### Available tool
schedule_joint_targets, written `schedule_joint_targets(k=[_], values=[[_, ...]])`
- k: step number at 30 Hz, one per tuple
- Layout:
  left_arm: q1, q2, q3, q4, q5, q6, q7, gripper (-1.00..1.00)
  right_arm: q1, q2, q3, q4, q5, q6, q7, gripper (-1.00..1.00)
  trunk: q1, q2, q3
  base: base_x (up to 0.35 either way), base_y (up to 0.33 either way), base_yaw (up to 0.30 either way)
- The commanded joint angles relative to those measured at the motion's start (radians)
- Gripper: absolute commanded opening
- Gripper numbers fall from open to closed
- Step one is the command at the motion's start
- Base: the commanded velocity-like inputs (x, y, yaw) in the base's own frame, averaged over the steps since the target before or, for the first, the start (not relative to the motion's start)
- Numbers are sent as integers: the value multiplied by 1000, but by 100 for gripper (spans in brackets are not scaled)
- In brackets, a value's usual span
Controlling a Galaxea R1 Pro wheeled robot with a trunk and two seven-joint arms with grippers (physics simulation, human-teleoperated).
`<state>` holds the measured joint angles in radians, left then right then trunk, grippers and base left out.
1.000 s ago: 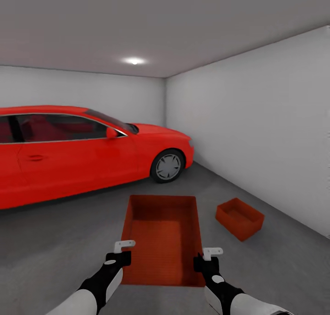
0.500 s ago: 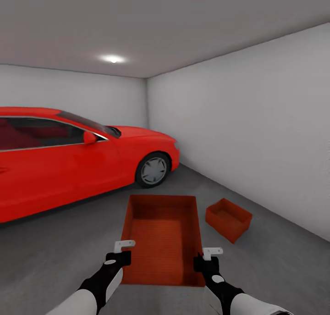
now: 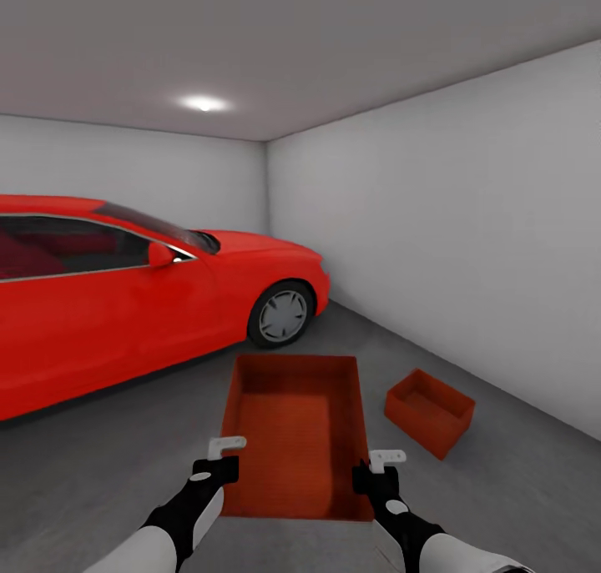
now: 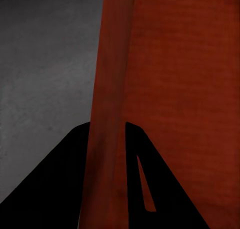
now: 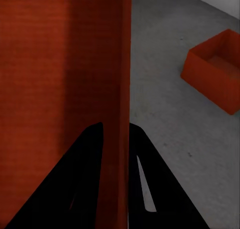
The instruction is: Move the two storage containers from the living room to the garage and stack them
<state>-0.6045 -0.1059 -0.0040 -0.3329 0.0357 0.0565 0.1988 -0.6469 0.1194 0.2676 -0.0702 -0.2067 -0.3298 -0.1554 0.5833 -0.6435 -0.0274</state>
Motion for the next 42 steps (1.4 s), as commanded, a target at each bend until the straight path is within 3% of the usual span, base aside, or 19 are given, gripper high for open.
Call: schedule_joint_targets(k=[1,17,42], values=[[0,-1,9,0,7,6,8,-100,-2,3,-10,-4,1,-3,-1,-100,1,-2,-2,317,182,-144],[0,0,9,-4,6,5,10,-100,-2,2,-10,-3,1,-3,-4,-100,1,-2,-2,316,173,-254],[0,0,9,-5,6,5,10,-100,-2,2,-10,-4,1,-3,-4,-100,1,-2,-2,315,86,-280]])
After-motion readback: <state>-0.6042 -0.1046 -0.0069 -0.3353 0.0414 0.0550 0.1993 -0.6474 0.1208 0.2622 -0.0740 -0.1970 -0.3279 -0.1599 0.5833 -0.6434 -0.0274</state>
